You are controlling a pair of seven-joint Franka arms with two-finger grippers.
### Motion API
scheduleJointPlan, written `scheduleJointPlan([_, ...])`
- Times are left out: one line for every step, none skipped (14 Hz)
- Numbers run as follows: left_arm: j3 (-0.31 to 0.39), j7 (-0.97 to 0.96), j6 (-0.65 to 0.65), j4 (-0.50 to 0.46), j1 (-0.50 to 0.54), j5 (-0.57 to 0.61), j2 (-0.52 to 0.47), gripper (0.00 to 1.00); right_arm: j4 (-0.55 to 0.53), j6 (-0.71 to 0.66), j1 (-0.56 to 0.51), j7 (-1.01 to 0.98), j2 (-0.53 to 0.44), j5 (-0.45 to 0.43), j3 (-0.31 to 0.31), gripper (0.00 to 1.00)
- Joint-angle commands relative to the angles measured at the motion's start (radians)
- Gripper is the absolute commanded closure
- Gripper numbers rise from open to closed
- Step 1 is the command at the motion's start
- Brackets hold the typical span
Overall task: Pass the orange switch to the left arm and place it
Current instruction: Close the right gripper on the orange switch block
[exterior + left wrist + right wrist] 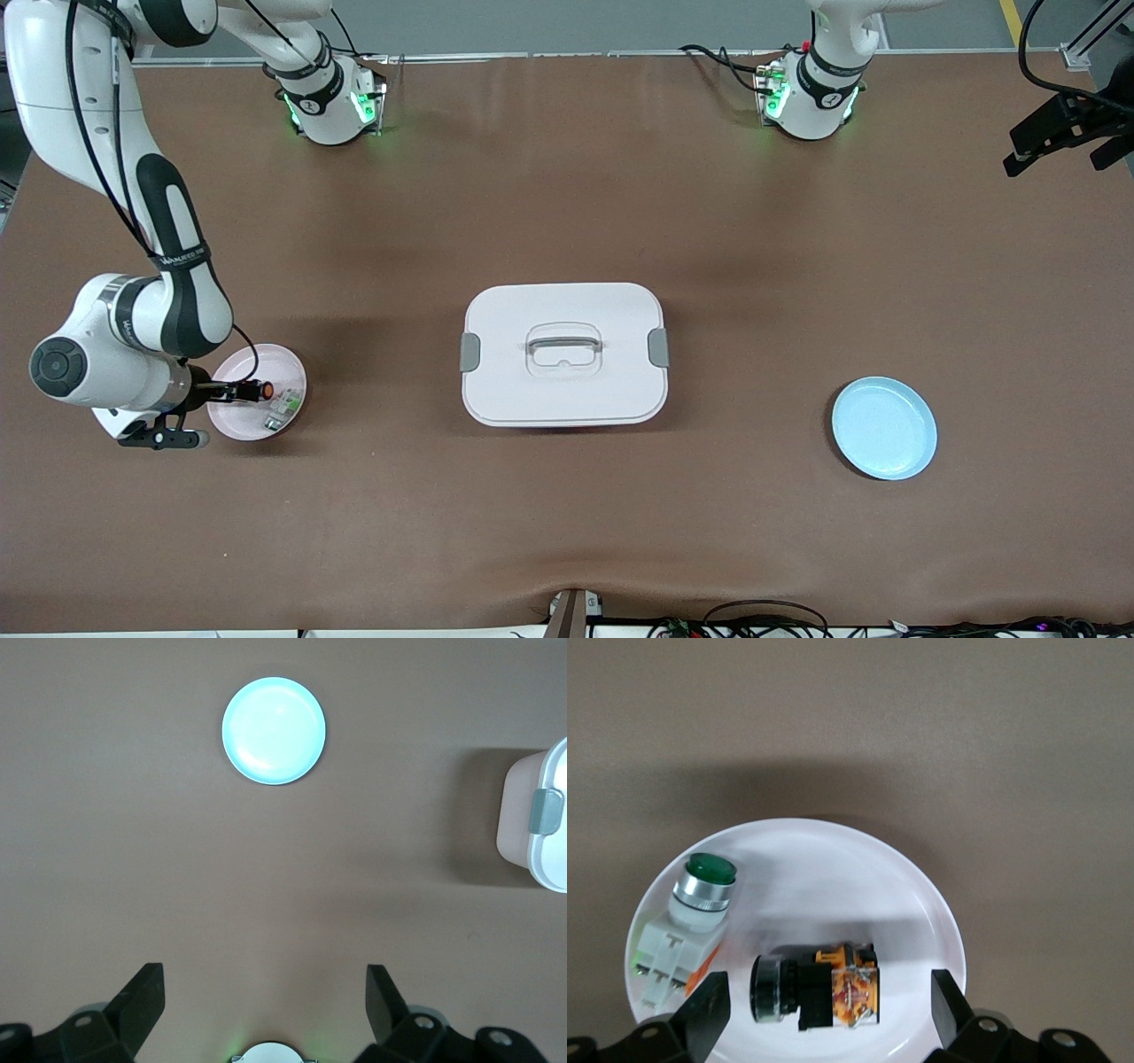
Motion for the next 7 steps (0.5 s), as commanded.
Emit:
scheduleJointPlan([-0.005, 0.006, -0.021, 0.02, 0.004, -0.003, 0.006, 0.0, 0.016, 0.007, -0.01, -0.058, 0.016, 0.023, 0.004, 0.0])
scheduleJointPlan([-0.006, 0.006, -0.021, 0.02, 0.004, -0.003, 0.006, 0.0, 0.016, 0.007, -0.01, -0.058, 0.017, 0.023, 0.004, 0.0])
scheduleJointPlan([-0.007, 0.006, -0.021, 0.02, 0.002, -0.003, 0.006, 0.0, 0.012, 0.007, -0.01, -0.058, 0.02, 0.024, 0.006, 0.0])
scheduleJointPlan([-0.007, 0.007, -0.021, 0.02, 0.002, -0.003, 0.006, 0.0, 0.012, 0.007, -0.01, -0.058, 0.025, 0.037, 0.004, 0.0])
scheduleJointPlan([-0.007, 0.006, -0.021, 0.02, 0.002, -0.003, 0.006, 0.0, 0.009, 0.005, -0.008, -0.058, 0.026, 0.053, 0.006, 0.0])
scheduleJointPlan([-0.008, 0.004, -0.023, 0.018, 0.002, -0.003, 0.006, 0.0, 0.007, 0.004, -0.007, -0.058, 0.026, 0.072, 0.004, 0.0])
scheduleJointPlan([-0.008, 0.001, -0.029, 0.018, 0.0, -0.003, 0.006, 0.0, -0.001, 0.005, -0.007, -0.058, 0.028, 0.077, 0.004, 0.0])
